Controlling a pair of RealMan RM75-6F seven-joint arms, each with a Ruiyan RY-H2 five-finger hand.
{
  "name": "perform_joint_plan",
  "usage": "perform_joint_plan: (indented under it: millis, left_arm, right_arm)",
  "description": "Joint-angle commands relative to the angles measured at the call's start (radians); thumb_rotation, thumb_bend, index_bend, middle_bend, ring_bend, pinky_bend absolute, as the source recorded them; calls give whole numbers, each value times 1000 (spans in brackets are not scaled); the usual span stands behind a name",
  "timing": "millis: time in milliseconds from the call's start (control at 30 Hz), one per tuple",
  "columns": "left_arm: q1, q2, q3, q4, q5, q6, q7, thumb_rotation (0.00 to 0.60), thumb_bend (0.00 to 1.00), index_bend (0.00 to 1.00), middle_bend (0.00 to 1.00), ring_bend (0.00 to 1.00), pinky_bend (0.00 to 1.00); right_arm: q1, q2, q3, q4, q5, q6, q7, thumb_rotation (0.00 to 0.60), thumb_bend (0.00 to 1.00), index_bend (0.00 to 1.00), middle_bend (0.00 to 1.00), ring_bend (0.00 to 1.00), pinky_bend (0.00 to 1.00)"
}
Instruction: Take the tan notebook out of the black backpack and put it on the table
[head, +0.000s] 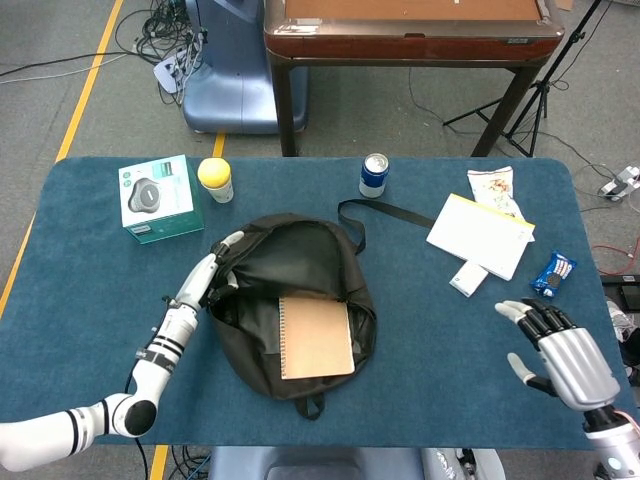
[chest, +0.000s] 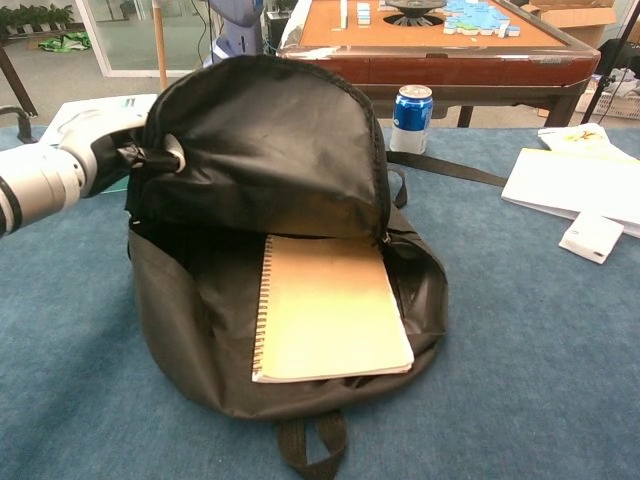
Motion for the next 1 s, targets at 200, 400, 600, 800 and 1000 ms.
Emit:
perform_joint_plan:
  millis: [200, 400, 600, 800, 1000]
  left_arm:
    - [-12, -15, -53, -3, -110, -5, 80, 600, 890, 466, 58, 18, 48]
    - [-10, -21, -64, -22, -139, 11, 122, 600, 890, 446, 57, 18, 48]
    - [-6, -19, -76, -43, -162, 17, 144, 600, 891, 435, 57, 18, 48]
    - [0, -19, -83, -65, -176, 23, 160, 600, 891, 425, 57, 18, 48]
    - [6, -16, -88, -80, -178, 31, 171, 600, 890, 426, 57, 18, 48]
  right_arm:
    - [123, -21, -4, -64, -78, -160, -54, 600, 384, 194, 215, 133, 240]
    - [232, -75, 19, -100, -81, -300, -84, 600, 383, 194, 215, 133, 240]
    - [320, -158, 42, -107, -37, -425, -132, 600, 338, 194, 206, 132, 240]
    - [392, -279, 69, -71, 54, -527, -199, 600, 260, 193, 200, 113, 240]
    - [438, -385, 84, -13, 141, -581, -280, 600, 198, 194, 178, 85, 228]
